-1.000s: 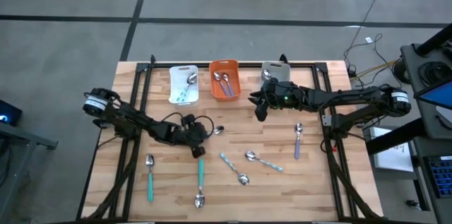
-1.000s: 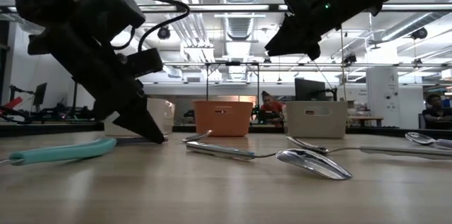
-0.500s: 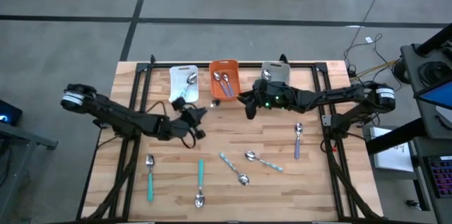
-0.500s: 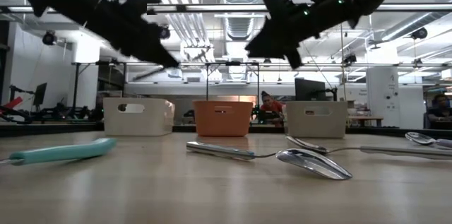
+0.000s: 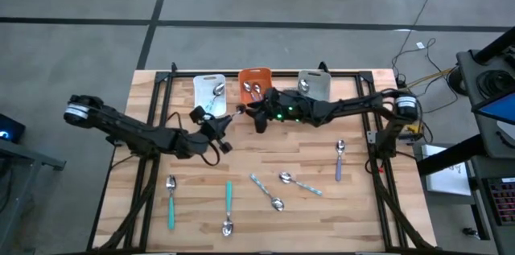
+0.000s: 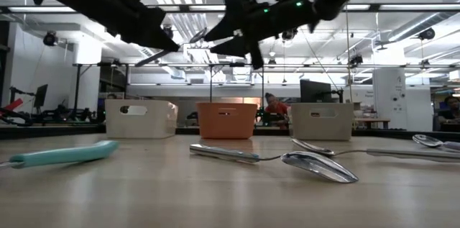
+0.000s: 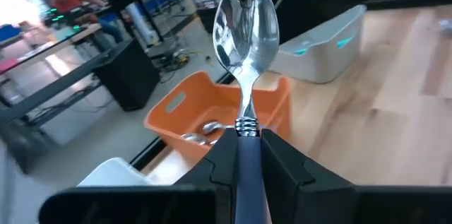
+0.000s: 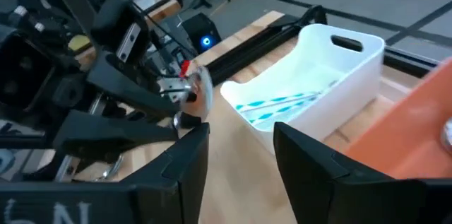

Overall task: Sort silverware by color (type)
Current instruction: Put the purple spoon into the orange bin

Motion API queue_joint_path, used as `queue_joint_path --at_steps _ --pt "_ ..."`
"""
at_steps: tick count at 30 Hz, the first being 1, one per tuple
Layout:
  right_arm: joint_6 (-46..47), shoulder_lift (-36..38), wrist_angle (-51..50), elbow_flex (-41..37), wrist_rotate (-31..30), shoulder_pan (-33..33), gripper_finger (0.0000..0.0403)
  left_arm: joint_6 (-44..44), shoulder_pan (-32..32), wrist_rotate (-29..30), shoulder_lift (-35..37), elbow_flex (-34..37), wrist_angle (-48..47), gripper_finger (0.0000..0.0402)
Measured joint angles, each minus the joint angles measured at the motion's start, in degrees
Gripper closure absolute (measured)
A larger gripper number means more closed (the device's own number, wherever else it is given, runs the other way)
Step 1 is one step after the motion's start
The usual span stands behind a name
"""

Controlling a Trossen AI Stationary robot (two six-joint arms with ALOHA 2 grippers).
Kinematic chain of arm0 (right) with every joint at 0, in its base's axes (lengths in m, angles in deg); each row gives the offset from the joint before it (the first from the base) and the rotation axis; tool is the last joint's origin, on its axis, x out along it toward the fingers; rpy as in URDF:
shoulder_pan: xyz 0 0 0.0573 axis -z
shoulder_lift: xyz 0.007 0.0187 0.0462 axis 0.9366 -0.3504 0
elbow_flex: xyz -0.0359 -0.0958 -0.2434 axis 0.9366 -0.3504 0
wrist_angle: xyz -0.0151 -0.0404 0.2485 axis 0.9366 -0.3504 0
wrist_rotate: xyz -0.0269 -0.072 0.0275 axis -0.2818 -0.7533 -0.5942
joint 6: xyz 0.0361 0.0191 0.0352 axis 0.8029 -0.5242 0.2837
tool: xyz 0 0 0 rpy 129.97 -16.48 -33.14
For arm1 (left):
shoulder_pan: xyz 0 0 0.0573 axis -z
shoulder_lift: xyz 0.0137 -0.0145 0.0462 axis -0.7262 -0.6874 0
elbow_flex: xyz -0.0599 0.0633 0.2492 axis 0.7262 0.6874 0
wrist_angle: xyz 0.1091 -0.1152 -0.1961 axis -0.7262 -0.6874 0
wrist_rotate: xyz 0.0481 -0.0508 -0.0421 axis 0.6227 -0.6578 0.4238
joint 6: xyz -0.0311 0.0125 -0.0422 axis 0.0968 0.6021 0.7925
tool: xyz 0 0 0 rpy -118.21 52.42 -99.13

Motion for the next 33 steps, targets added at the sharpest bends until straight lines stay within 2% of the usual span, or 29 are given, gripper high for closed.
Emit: queue_joint_path --at_steps 3,10,18,26,33 --pt "-0.3 -2.9 -0.6 3.8 2.5 0.2 0.0245 0.8 0.0 2.1 -0.5 0.0 0.0 0.0378" --pt "-2.9 -6.6 -2.5 8.9 3.3 0.1 0.0254 2.5 0.0 4.8 -1.0 0.0 -0.9 0.038" --pt "-3.9 -6.3 -2.7 9.3 2.0 0.1 0.0259 9.5 0.0 16.2 -0.9 0.0 -1.9 0.038" --pt "-3.3 -6.6 -0.5 10.7 1.7 -0.1 0.0261 9.8 -0.4 16.4 -0.9 0.0 -2.1 0.038" --pt "-8.1 -9.4 -0.4 14.7 0.9 -1.0 0.0258 9.7 -1.4 14.2 -1.8 0.0 -2.1 0.038"
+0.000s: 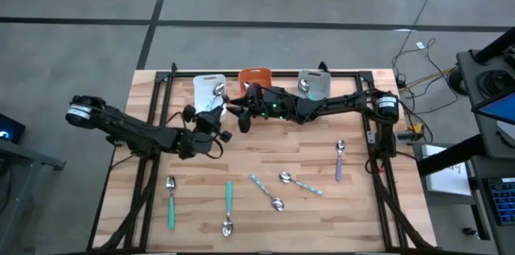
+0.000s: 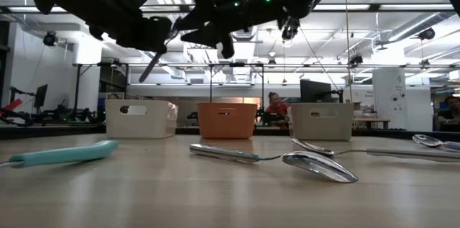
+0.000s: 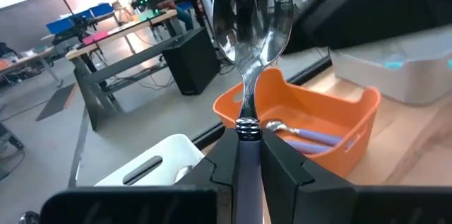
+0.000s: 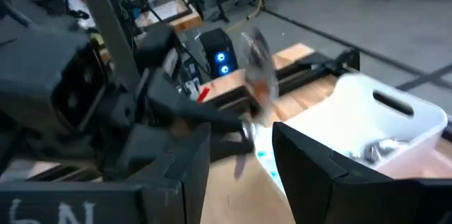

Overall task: Sort silverware by color (type)
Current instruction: Put the purple spoon into the orange bin

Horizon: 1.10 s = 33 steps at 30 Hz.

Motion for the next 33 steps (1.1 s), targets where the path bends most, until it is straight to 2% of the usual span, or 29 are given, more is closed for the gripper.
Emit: queue_joint_path --at_steps 6,11,17,21,25,29,33 --pt "-2.9 -1.8 0.0 2.7 -5.6 -0.1 0.0262 0.9 0.0 -1.7 -2.1 0.0 0.6 0.038" --pt "-4.8 -2.1 0.0 2.9 -9.5 -0.1 0.028 1.5 0.0 -1.8 -3.4 0.0 1.8 0.038" --pt "-5.0 -2.3 -0.3 2.9 -9.7 -0.1 0.0333 1.4 0.0 -1.8 -3.3 0.0 2.6 0.038" --pt "-8.9 -2.4 -0.8 2.9 -9.3 -0.1 0.0381 1.5 0.0 -2.9 -3.4 0.0 3.4 0.0378" --pt "-10.8 -2.4 -1.4 2.8 -6.9 -0.1 0.0387 1.4 0.1 -3.2 -3.2 0.0 4.6 0.0367" --pt "-14.1 -1.6 -5.8 2.8 -6.4 -0.1 0.0388 0.9 0.1 -8.4 -2.5 0.0 4.6 0.0353" --pt "-19.7 1.1 -14.0 2.8 -4.6 0.0 0.0389 -0.5 0.1 -16.4 -0.9 0.0 4.3 0.0334"
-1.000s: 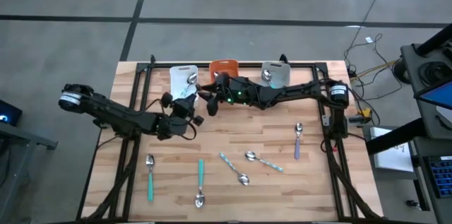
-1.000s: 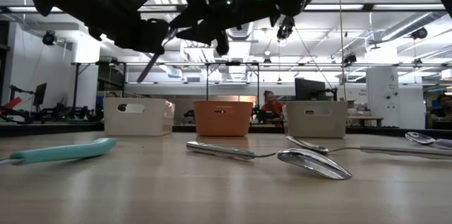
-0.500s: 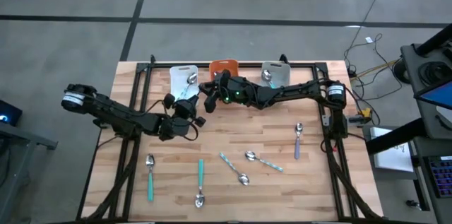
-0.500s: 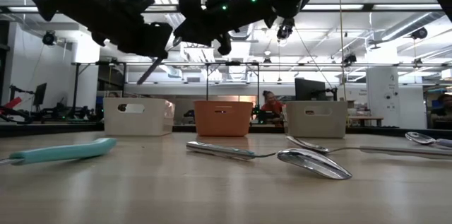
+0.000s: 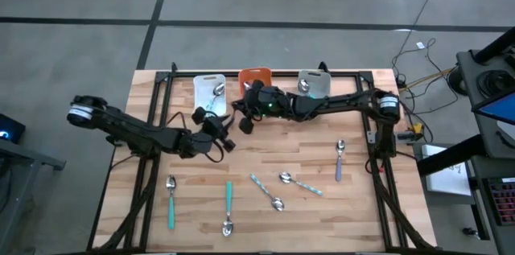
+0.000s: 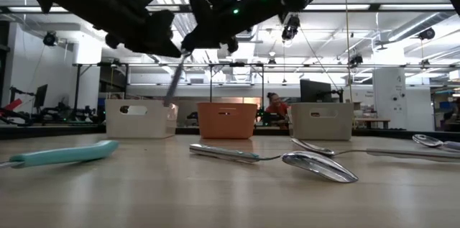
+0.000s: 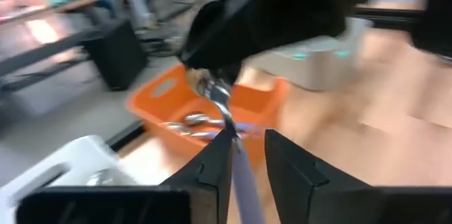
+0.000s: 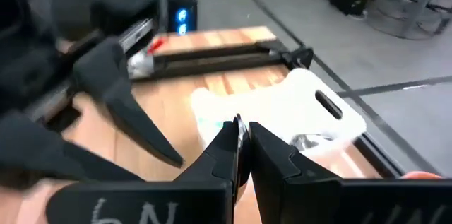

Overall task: Sort silverware by color (type)
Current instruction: Put the purple spoon into the orange bin

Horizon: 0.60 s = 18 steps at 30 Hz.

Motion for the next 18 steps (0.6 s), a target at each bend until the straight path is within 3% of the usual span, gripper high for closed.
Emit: queue_joint_path --at_steps 5,10,18 --pt "-9.5 3.8 -13.9 0.0 13.4 0.7 0.0389 -3.5 -0.2 -13.5 2.3 0.0 -0.2 0.031" --pt "-14.2 6.1 -18.7 0.0 15.2 0.4 0.0389 -5.0 -1.6 -26.2 3.3 0.0 -0.2 0.0286" --pt "-18.3 9.3 -19.2 0.0 15.2 -1.3 0.0389 -1.1 -5.2 -28.1 -0.7 0.1 1.9 0.023"
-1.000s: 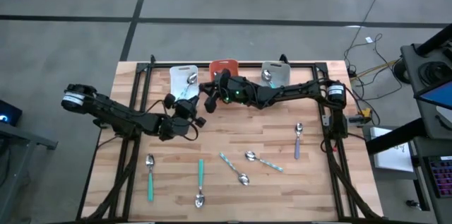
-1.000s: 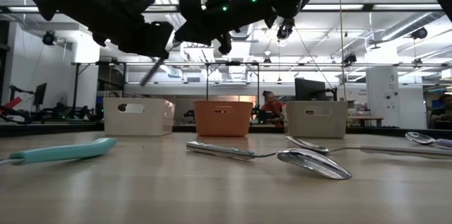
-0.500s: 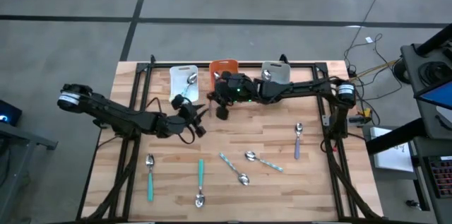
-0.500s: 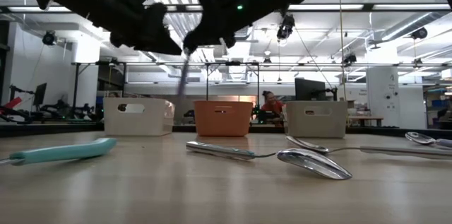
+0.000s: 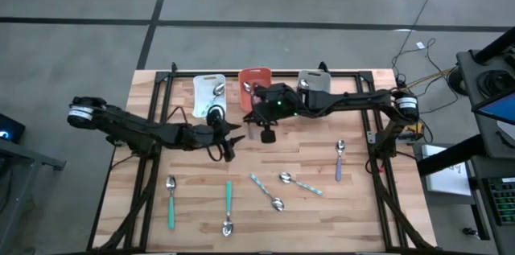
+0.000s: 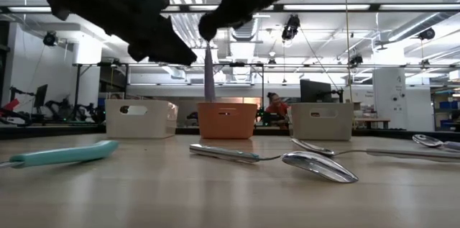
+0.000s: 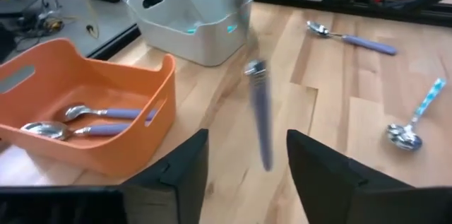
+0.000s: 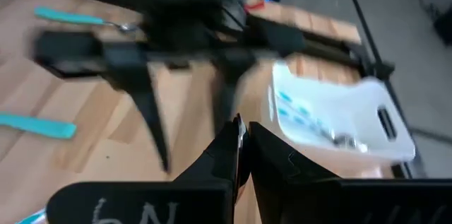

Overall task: Sort silverware by color (type)
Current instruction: Put the purple spoon into the orange bin

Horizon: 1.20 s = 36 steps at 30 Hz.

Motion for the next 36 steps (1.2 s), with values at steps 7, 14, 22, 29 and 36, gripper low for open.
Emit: queue_joint_path --at_steps 7,14,22,29,36 --pt "-4.1 0.5 2.3 0.0 -0.1 -2.3 0.039 -1.2 -0.7 -3.5 -6.5 0.0 13.1 0.0205" --pt "-5.1 0.2 2.7 0.0 -0.2 -2.7 0.039 -1.9 -0.6 -3.1 -11.5 0.0 18.8 0.0241" --pt "-3.2 0.3 2.9 0.0 -0.8 -2.7 0.0386 -1.4 -0.5 -1.1 -12.1 0.0 18.5 0.0386" --pt "2.7 0.4 4.0 0.1 -5.3 -2.1 0.0317 -1.5 -0.5 6.3 -11.5 -0.2 19.0 0.039" --pt "4.4 2.4 6.3 1.1 -18.3 -2.2 0.0284 -2.3 -0.7 16.6 -8.2 -0.4 18.5 0.039"
